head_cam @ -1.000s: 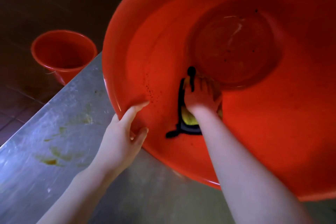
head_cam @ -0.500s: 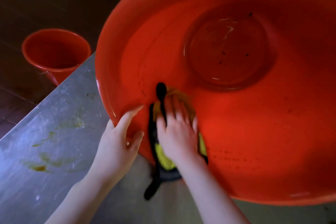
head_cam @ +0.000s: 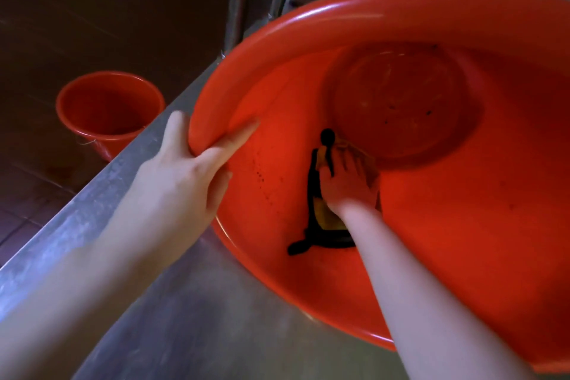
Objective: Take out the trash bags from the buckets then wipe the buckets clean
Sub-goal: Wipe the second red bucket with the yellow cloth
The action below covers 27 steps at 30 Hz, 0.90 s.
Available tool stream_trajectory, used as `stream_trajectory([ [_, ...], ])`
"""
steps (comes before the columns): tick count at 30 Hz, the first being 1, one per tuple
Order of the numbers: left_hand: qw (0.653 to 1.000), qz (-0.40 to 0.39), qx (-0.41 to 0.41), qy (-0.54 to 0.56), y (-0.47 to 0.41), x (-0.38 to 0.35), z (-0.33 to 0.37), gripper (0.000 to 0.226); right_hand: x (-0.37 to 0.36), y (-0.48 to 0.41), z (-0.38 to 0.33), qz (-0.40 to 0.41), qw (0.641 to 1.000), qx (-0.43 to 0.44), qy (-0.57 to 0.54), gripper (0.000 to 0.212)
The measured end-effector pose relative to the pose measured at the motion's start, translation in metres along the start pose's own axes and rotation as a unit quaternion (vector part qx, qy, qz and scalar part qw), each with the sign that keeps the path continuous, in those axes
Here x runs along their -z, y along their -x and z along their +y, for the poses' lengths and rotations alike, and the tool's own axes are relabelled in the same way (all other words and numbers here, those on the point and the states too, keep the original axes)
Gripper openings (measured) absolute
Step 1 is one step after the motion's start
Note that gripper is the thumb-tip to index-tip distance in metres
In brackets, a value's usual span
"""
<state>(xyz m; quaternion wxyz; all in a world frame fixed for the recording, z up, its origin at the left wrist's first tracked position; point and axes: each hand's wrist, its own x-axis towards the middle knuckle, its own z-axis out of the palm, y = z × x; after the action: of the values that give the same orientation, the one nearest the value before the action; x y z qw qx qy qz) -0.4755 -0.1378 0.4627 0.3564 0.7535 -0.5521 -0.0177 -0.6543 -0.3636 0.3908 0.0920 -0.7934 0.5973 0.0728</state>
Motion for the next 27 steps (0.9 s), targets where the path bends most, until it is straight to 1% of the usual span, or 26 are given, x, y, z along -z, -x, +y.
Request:
stream_trajectory([
  [3, 0.989, -0.051, 0.113, 0.085, 0.026, -0.031, 0.003, 0.078, 0.009, 0.006, 0.024, 0.008, 0.994, -0.027, 0.105, 0.059],
  [4, 0.983, -0.053, 0.137, 0.109, 0.035, -0.041, 0.006, 0.08, 0.013, 0.009, 0.027, 0.004, 0.992, -0.038, 0.124, 0.059],
  [6, 0.976, -0.035, 0.166, 0.139, 0.05, -0.059, 0.016, 0.081, 0.014, 0.02, 0.022, 0.006, 0.992, -0.034, 0.118, 0.056],
  [8, 0.973, -0.011, 0.182, 0.143, 0.057, -0.069, 0.023, 0.082, 0.01, 0.043, 0.003, 0.02, 0.997, 0.005, 0.07, 0.053],
  [10, 0.976, 0.004, 0.194, 0.101, 0.057, -0.072, 0.023, 0.082, -0.003, 0.08, -0.017, 0.029, 0.997, 0.063, 0.021, 0.056],
  [12, 0.975, 0.008, 0.211, 0.071, 0.058, -0.074, 0.02, 0.08, -0.016, 0.126, -0.033, 0.038, 0.991, 0.13, 0.0, 0.057],
  [14, 0.969, 0.003, 0.227, 0.101, 0.06, -0.074, 0.014, 0.077, -0.023, 0.16, -0.039, 0.039, 0.984, 0.173, 0.005, 0.058],
  [15, 0.964, -0.002, 0.232, 0.13, 0.061, -0.074, 0.011, 0.076, -0.024, 0.166, -0.039, 0.033, 0.983, 0.178, 0.011, 0.059],
  [17, 0.957, -0.006, 0.236, 0.166, 0.062, -0.071, 0.007, 0.073, -0.024, 0.159, -0.039, 0.024, 0.987, 0.157, 0.02, 0.059],
  [18, 0.958, -0.01, 0.239, 0.16, 0.061, -0.07, 0.007, 0.073, -0.024, 0.147, -0.038, 0.03, 0.99, 0.133, 0.025, 0.059],
  [22, 0.958, -0.04, 0.251, 0.132, 0.06, -0.07, 0.017, 0.072, -0.011, 0.068, -0.03, 0.078, 0.997, -0.002, 0.021, 0.059],
  [24, 0.955, -0.049, 0.26, 0.137, 0.06, -0.073, 0.021, 0.072, 0.002, 0.025, -0.024, 0.046, 0.998, -0.041, 0.009, 0.059],
  [27, 0.952, -0.047, 0.271, 0.137, 0.06, -0.081, 0.025, 0.071, 0.012, -0.01, -0.021, -0.002, 0.999, -0.036, 0.026, 0.059],
])
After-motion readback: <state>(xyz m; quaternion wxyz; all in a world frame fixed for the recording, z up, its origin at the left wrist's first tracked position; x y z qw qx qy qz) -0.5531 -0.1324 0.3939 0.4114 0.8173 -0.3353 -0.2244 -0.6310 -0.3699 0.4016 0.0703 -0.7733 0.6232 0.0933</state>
